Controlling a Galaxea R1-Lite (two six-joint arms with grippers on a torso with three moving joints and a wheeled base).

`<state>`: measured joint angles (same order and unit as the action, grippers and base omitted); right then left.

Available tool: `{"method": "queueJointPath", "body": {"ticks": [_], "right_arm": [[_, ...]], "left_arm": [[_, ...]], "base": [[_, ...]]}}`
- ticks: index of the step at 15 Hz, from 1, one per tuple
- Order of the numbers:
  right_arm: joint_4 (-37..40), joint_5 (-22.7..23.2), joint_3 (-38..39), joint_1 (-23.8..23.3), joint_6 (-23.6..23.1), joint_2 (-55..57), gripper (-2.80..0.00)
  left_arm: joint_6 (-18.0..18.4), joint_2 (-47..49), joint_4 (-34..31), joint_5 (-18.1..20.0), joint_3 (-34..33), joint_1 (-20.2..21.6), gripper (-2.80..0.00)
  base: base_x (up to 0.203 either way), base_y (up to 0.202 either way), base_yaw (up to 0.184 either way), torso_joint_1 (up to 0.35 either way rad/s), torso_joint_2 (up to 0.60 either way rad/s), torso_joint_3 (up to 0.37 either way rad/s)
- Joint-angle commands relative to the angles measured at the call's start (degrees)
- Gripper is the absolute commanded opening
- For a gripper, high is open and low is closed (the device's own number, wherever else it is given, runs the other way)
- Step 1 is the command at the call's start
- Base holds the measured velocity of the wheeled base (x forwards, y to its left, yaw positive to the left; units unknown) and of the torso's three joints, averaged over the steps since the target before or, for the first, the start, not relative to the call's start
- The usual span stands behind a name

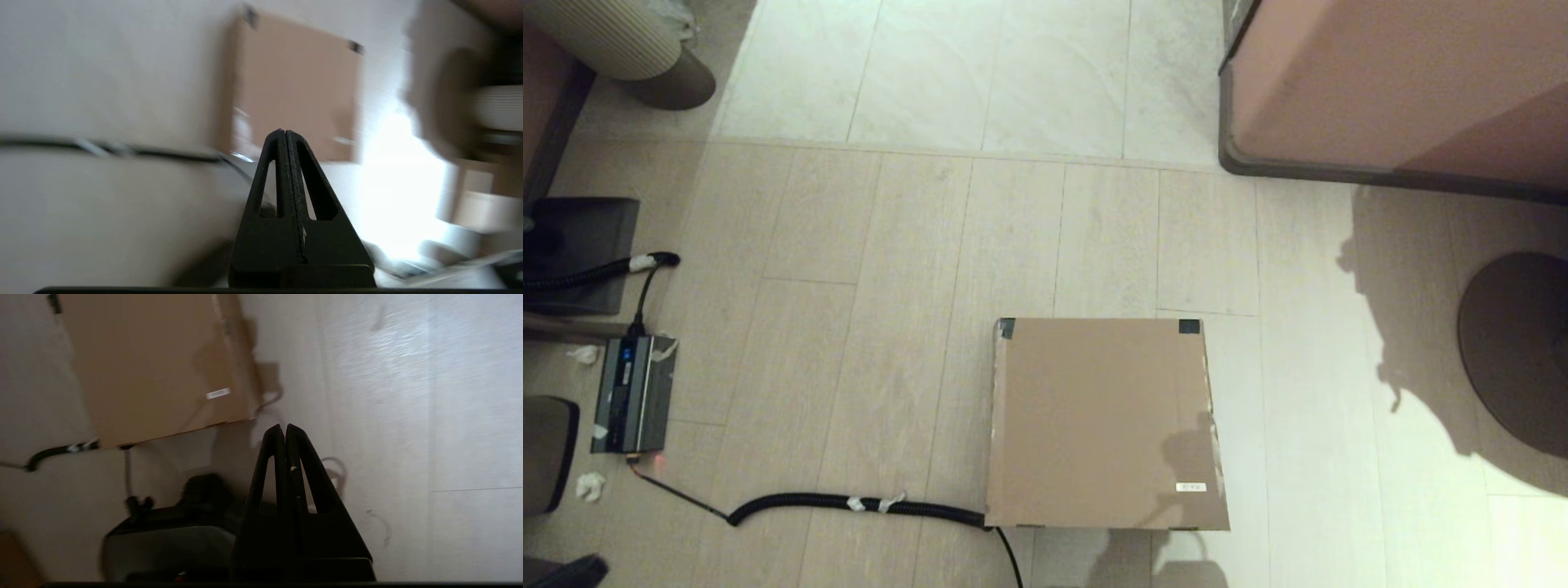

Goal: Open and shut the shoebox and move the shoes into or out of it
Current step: Open the shoe box

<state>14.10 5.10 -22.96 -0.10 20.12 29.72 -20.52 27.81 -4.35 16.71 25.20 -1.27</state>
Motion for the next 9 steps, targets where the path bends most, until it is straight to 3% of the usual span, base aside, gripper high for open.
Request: {"method": "queueJointPath", "body": {"ticks": [1,4,6,9], "right_arm": [[-3.7,5.7,-1.4,0.1,1.7,18.0,-2.8],[-14.2,12.7,-2.1,0.1,-0.1,36.9,-2.8],[-24.9,15.2,-1.3,0.3,-2.8,49.7,-2.8],[-46.3,17.1,0.8,0.8,-4.8,67.6,-2.8]], "left_arm": [[-4.5,16.4,3.2,5.2,1.0,-0.3,-2.8],[-8.3,35.2,14.5,12.3,0.7,-0.5,-2.8],[-9.0,47.8,23.6,14.5,0.2,-1.0,-2.8],[-9.2,65.5,42.1,16.0,-2.0,-2.1,-2.8]], "base": [[0.0,0.0,0.0,0.0,0.0,0.0],[0.0,0.0,0.0,0.0,0.0,0.0],[0.0,0.0,0.0,0.0,0.0,0.0],[0.0,0.0,0.0,0.0,0.0,0.0]]}}
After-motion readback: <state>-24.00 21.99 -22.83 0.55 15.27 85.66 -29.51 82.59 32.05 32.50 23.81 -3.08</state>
